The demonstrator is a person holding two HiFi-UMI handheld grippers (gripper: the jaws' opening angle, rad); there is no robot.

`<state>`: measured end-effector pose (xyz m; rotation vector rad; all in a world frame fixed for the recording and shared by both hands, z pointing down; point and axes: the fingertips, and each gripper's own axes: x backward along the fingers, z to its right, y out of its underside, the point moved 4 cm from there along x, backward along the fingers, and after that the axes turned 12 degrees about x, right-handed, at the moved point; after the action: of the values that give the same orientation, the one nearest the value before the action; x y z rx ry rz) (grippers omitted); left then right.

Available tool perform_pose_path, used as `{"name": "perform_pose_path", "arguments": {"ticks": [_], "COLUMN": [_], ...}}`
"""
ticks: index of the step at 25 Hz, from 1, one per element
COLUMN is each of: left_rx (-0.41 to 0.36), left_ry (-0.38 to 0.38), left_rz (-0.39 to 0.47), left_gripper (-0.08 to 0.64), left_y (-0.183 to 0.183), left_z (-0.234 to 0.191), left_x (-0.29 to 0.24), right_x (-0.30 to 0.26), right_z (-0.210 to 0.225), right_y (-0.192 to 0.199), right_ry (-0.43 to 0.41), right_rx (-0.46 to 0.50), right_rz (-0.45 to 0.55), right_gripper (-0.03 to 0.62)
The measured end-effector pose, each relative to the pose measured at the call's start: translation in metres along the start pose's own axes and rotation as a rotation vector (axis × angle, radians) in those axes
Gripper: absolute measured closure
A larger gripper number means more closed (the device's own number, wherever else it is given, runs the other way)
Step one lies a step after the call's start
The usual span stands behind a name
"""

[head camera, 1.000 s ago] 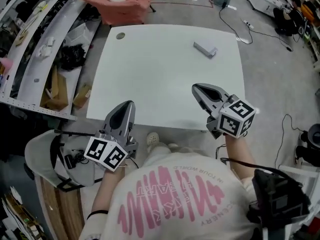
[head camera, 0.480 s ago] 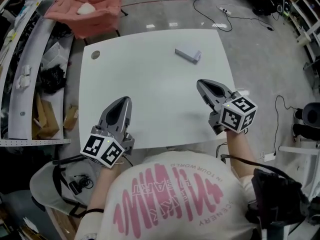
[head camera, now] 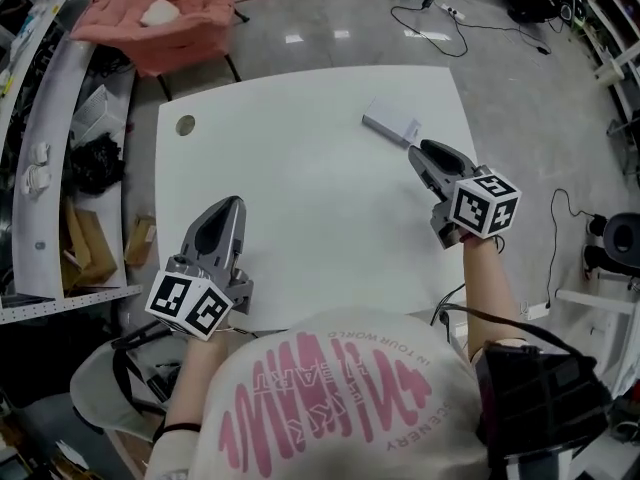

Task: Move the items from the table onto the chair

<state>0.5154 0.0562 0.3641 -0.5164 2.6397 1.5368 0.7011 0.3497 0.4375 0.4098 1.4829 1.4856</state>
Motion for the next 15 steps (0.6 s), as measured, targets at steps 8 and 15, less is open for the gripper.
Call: {"name": "perform_pose_path", "arguments": {"ticks": [8, 15], "left_rx": [0.025, 0.050], "left_ry": [-0.067, -0.115], "left_rz": [-0.049, -0.067], "left_gripper": [0.552, 0.552], "left_y": [0.009, 0.019], "left_z": [-0.028, -0.041], "left_x": [0.003, 0.018], "right_x": [-0.055, -0.078], "right_z": [0.048, 0.071], "right_y": [0.030, 0.051], "right_ry": [0.058, 0.079], "right_rx": [0.135, 0.162], "right_rz": [-0.198, -0.328], "right_gripper": [0.325, 0.222]}}
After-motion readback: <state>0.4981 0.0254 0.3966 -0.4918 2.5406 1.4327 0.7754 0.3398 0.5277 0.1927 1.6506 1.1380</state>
